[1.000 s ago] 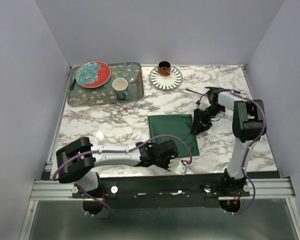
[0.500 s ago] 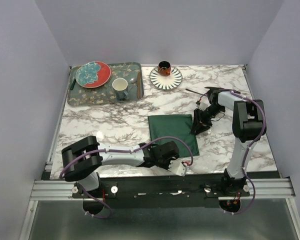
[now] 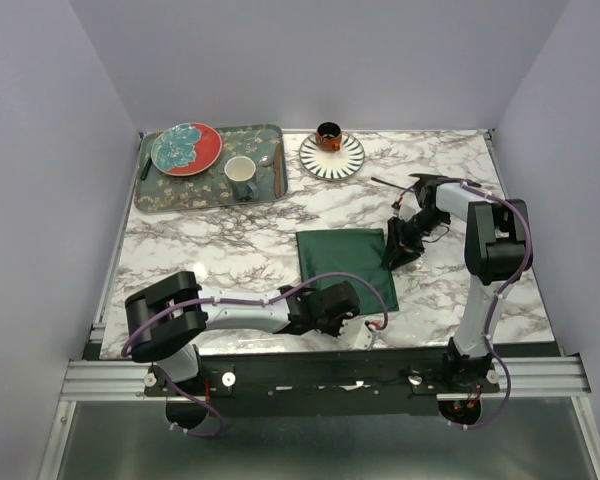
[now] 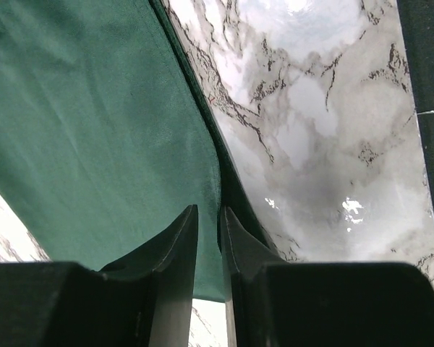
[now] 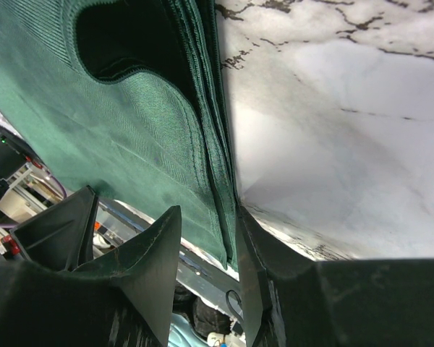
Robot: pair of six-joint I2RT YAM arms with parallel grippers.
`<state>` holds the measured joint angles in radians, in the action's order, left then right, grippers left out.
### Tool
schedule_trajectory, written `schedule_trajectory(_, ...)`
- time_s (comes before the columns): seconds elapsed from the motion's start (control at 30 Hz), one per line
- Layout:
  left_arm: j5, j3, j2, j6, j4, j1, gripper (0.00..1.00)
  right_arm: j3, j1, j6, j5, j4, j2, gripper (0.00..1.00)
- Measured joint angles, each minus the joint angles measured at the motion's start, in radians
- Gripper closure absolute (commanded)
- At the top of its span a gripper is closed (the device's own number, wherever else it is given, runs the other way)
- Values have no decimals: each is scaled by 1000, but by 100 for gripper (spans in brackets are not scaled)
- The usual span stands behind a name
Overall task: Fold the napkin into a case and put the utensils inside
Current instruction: Smooth out the square-folded napkin at the center of the board.
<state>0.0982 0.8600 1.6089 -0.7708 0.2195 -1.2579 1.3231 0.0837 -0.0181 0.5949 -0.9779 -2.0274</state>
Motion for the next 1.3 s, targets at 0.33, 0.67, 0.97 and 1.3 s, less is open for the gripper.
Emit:
schedule_trajectory(0.33, 8, 0, 16, -4, -15, 3, 62, 0, 0, 0, 0, -1, 0, 56)
schedule_trajectory(0.67, 21, 0, 18, -12, -16, 6, 50, 8, 0, 0, 0, -4, -2, 56)
schedule_trajectory(0.97, 21, 0, 18, -18, -7, 6, 49, 11, 0, 0, 0, -5, -4, 56)
schedule_trajectory(1.3, 23, 0, 18, -23, -9, 6, 84, 11, 0, 0, -1, -7, -7, 56)
